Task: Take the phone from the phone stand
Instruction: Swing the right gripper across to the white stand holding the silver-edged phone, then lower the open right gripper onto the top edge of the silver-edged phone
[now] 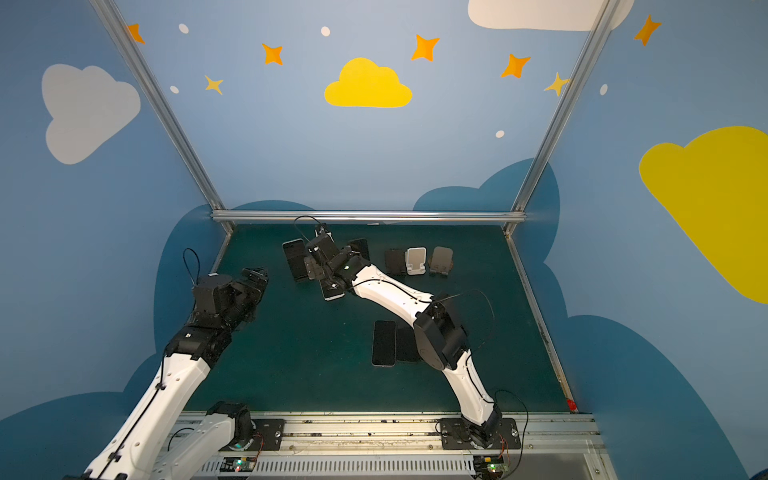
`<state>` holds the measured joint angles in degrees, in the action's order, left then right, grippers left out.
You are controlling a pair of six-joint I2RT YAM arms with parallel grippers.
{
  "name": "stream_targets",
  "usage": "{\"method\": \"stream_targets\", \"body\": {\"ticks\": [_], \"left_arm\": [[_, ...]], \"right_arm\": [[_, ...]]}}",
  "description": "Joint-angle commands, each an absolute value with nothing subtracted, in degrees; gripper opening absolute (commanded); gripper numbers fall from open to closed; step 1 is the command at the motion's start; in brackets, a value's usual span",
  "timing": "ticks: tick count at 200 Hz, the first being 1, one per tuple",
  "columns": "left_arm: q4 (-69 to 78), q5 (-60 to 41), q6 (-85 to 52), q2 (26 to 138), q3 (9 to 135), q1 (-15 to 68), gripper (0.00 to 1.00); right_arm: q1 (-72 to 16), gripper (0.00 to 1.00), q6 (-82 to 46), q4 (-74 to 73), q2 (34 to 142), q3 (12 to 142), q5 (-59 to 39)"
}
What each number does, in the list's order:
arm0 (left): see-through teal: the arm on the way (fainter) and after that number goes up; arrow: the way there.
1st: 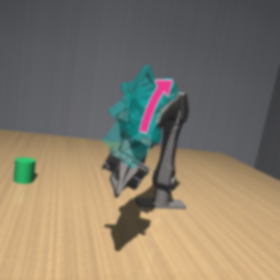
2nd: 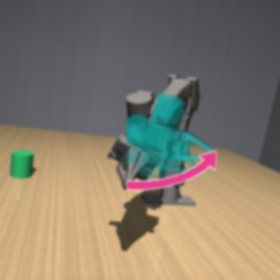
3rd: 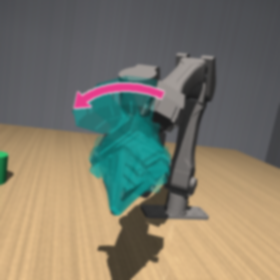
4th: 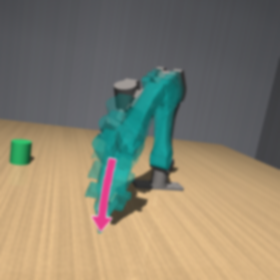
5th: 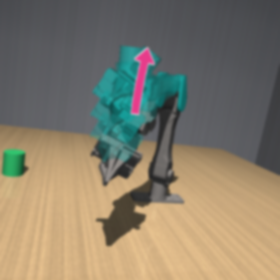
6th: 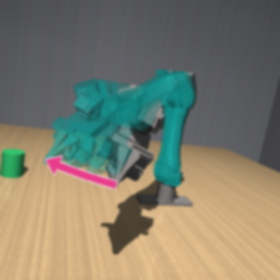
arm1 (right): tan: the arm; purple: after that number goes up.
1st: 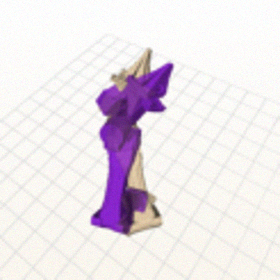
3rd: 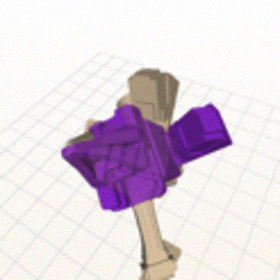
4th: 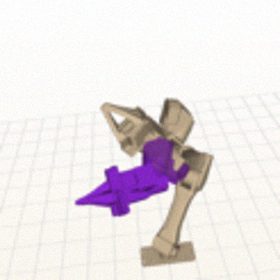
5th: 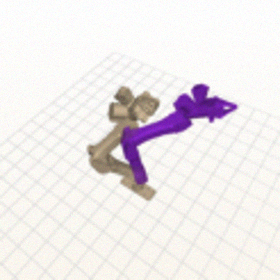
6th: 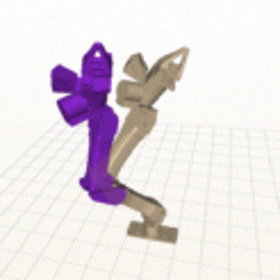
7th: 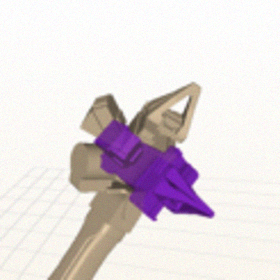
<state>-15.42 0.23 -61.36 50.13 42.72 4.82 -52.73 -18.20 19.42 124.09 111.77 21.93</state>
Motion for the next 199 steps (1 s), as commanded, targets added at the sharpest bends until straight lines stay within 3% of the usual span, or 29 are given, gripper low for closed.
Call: {"method": "stream_targets", "body": {"ticks": [1,59,113,165,199], "left_arm": [[-15.53,-0.18,-60.58,50.67,42.98,4.33,1.00],[-14.96,-2.86,-59.41,53.46,43.55,4.32,1.00],[-12.51,-4.65,-60.68,52.78,42.00,4.31,1.00],[-12.38,-7.10,-61.00,55.62,42.36,4.37,1.00],[-11.64,-8.08,-61.47,55.99,42.03,4.37,1.00]], "right_arm": [[-51.08,0.95,-19.93,19.88,125.47,113.46,18.33],[-50.47,0.95,-17.35,14.22,124.63,110.74,14.82],[-48.22,0.95,-16.44,19.77,128.80,117.62,8.73],[-48.25,0.94,-16.74,18.25,129.81,116.94,12.27],[-48.42,0.92,-17.07,15.79,130.78,116.48,9.10]]}}
